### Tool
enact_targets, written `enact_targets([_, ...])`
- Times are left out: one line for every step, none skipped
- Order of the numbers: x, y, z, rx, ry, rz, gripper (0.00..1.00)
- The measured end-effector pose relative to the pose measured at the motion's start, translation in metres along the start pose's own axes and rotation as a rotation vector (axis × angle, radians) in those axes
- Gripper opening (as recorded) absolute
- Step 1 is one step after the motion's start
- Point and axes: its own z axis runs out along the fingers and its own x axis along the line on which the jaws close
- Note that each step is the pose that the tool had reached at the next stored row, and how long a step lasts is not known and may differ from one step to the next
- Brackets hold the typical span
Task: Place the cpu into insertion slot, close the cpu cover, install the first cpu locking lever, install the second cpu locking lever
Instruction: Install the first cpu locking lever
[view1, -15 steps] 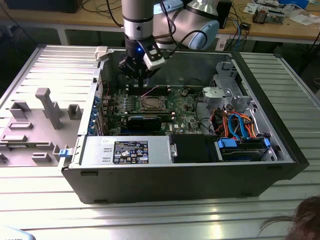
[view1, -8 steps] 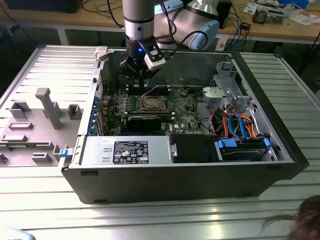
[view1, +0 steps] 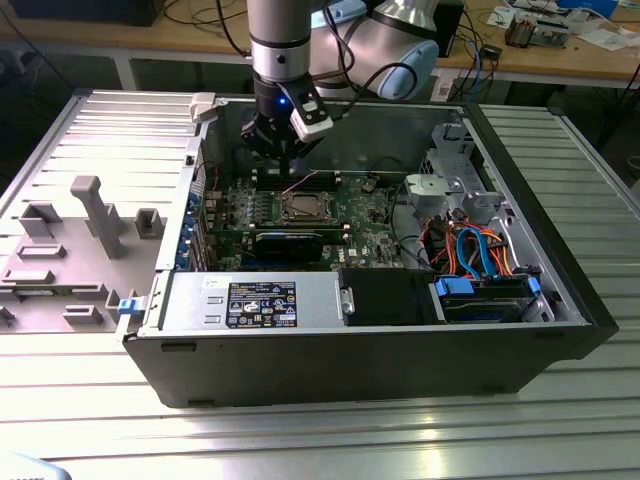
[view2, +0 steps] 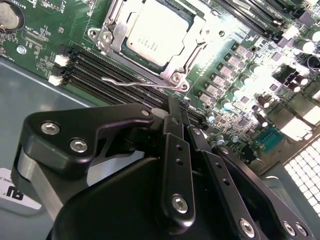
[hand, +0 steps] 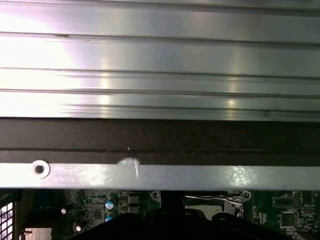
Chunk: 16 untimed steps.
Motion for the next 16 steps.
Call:
enact_targets([-0.0006, 0.0003, 0.0004, 0.0000, 0.0001, 0.000, 0.11])
enact_targets([-0.0013, 0.0007, 0.0012, 0.0000, 0.0003, 0.000, 0.11])
enact_targets([-0.0017, 0.0012, 0.0021, -0.0001, 0.0004, 0.000, 0.11])
enact_targets([-0.0019, 0.0020, 0.0038, 0.0000, 0.0006, 0.000, 0.11])
enact_targets([-0.0021, 0.0031, 0.0055, 0.0000, 0.0009, 0.000, 0.11])
enact_targets([-0.0023, 0.0041, 0.0079, 0.0001, 0.0010, 0.000, 0.11])
enact_targets([-0.0033, 0.0055, 0.0105, 0.0015, 0.0015, -0.001, 0.11])
enact_targets([-0.0040, 0.0059, 0.0115, 0.0037, 0.0016, -0.002, 0.11])
enact_targets([-0.0058, 0.0061, 0.0134, 0.0111, 0.0022, -0.005, 0.11])
enact_targets([-0.0065, 0.0061, 0.0143, 0.0208, 0.0027, -0.006, 0.11])
enact_targets([-0.0079, 0.0062, 0.0156, 0.0306, 0.0030, -0.008, 0.11])
enact_targets([-0.0093, 0.0069, 0.0169, 0.0310, 0.0036, -0.009, 0.11])
enact_targets([-0.0098, 0.0075, 0.0181, 0.0310, 0.0040, -0.010, 0.11])
enact_targets([-0.0099, 0.0078, 0.0188, 0.0309, 0.0040, -0.011, 0.11])
enact_targets([-0.0100, 0.0079, 0.0194, 0.0309, 0.0040, -0.012, 0.11])
enact_targets([-0.0103, 0.0080, 0.0203, 0.0308, 0.0040, -0.013, 0.11])
